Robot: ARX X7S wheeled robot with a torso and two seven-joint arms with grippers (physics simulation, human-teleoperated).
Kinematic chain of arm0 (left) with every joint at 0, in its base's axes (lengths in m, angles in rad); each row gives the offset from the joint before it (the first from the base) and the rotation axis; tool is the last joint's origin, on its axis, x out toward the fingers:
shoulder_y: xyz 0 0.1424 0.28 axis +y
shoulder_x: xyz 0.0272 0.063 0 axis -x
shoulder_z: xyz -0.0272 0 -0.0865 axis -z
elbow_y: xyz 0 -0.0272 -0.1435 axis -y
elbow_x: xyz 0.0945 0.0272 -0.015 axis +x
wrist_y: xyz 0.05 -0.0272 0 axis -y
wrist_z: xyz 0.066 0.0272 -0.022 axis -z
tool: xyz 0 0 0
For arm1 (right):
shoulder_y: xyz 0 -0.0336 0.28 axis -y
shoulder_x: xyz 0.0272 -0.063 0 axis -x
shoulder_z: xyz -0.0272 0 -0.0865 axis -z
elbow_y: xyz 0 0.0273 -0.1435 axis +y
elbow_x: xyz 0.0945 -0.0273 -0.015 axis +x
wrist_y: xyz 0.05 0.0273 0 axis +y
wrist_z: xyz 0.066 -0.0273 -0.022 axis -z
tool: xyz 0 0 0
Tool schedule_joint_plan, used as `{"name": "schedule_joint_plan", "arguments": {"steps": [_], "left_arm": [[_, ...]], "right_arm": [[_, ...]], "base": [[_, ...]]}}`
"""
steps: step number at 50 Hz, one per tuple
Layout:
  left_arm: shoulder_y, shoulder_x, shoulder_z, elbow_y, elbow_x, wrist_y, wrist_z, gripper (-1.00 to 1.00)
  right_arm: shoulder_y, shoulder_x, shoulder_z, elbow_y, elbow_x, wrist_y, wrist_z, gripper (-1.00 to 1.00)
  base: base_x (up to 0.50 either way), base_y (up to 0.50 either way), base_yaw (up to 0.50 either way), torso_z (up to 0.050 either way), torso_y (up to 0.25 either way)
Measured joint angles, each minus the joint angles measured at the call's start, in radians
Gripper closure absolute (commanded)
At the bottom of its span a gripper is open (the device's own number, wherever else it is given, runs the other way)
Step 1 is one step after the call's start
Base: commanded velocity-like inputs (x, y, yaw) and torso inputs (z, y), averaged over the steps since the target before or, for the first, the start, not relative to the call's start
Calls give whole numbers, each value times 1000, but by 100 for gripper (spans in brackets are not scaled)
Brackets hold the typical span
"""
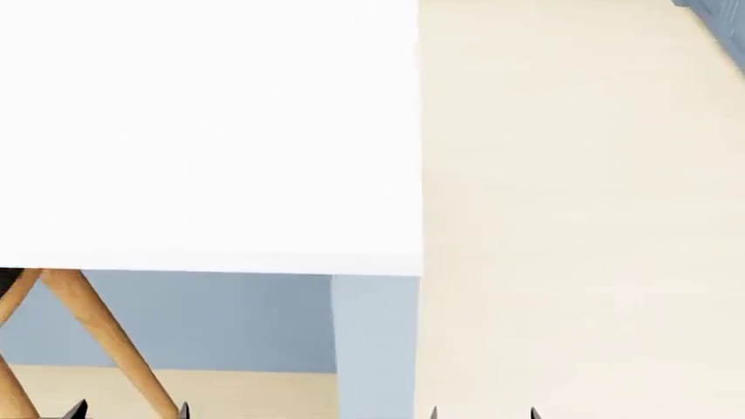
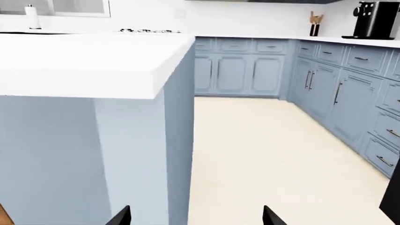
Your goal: Place the cup inside the bowl on the dining table and move the bowl to any counter.
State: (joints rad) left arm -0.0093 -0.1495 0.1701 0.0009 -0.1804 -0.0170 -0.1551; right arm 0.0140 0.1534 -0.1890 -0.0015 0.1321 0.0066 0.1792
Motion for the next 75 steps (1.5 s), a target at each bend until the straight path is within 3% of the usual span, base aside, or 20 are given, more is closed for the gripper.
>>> {"name": "schedule_joint_plan", "arguments": {"steps": [46, 75], "left_arm": [[0, -25, 25, 5, -30, 9, -24, -100], [-5, -36, 41, 1, -42, 12, -38, -100]], "right_arm": [[5, 23, -28, -1, 19, -3, 29, -100], [9, 36, -46, 3, 27, -14, 42, -100]], "base": [[-169, 500, 0, 0, 0], [-12, 499, 0, 0, 0]]}}
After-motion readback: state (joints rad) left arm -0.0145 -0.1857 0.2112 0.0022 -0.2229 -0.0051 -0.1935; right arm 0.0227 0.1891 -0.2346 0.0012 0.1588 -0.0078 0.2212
